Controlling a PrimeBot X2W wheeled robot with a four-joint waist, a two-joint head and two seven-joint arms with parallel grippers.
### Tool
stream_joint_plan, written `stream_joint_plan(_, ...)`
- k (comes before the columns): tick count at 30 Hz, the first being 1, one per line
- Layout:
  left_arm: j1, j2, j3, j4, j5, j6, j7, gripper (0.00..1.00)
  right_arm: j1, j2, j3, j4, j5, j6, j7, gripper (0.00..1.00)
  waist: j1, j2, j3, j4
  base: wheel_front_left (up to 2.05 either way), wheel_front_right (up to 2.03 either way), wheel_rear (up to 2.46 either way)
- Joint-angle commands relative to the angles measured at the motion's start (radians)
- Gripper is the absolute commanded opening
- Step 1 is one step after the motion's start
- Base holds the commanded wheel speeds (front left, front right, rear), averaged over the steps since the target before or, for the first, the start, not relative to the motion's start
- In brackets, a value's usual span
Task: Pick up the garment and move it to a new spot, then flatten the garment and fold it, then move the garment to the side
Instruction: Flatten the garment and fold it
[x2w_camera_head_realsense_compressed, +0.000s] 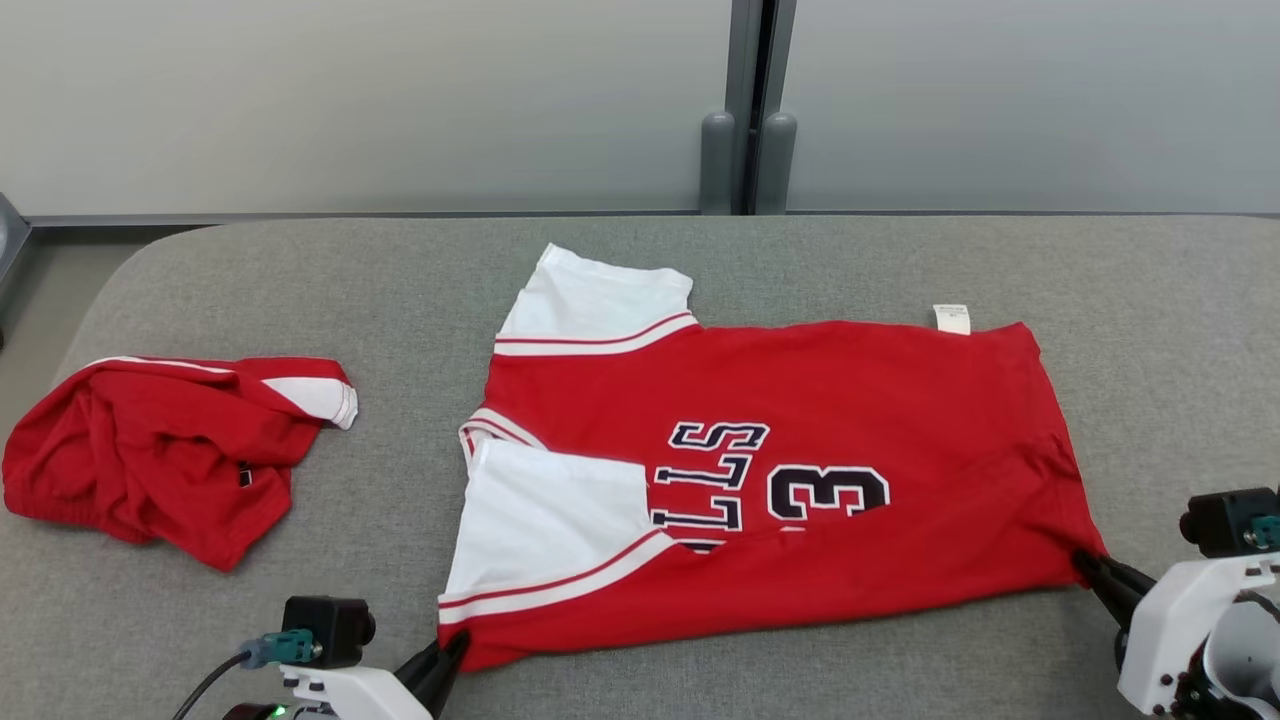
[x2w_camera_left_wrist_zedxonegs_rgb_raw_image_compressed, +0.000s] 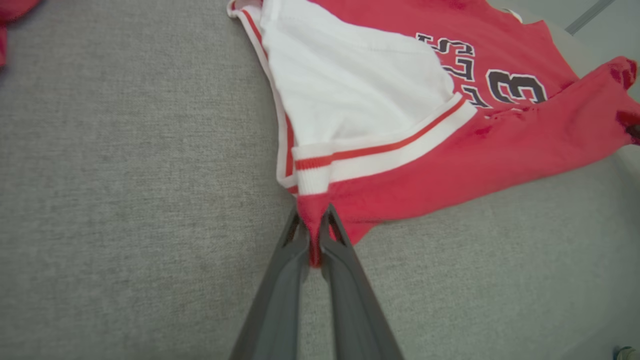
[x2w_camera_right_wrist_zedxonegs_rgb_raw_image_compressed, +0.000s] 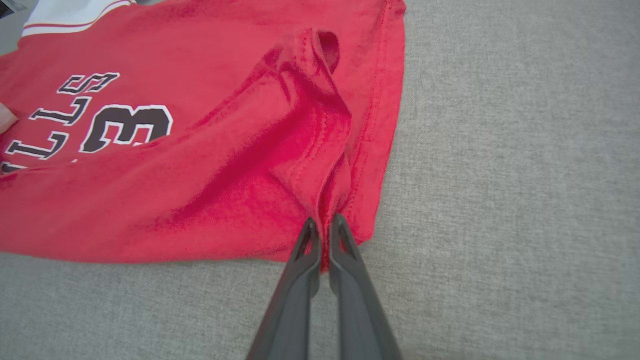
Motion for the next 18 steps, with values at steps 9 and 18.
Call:
stream_joint_plan(9, 0.103, 0.121, -0.012, -0.158, -0.022, 0.074, 0.048, 0.00, 0.189, -0.064, -0.089, -0.121, 0.049, 0.000, 0.069, 0.00, 0.0000, -0.0001, -0.049, -0.008, 0.00, 0.00, 0.00)
stream_joint_plan(18, 0.155, 0.148, -0.025, -0.235, -0.044, 0.107, 0.071, 0.00, 0.359, -0.028, -0.199, -0.246, 0.053, 0.000, 0.162, 0.04, 0.0000, -0.0001, -0.050, -0.020, 0.00, 0.00, 0.00)
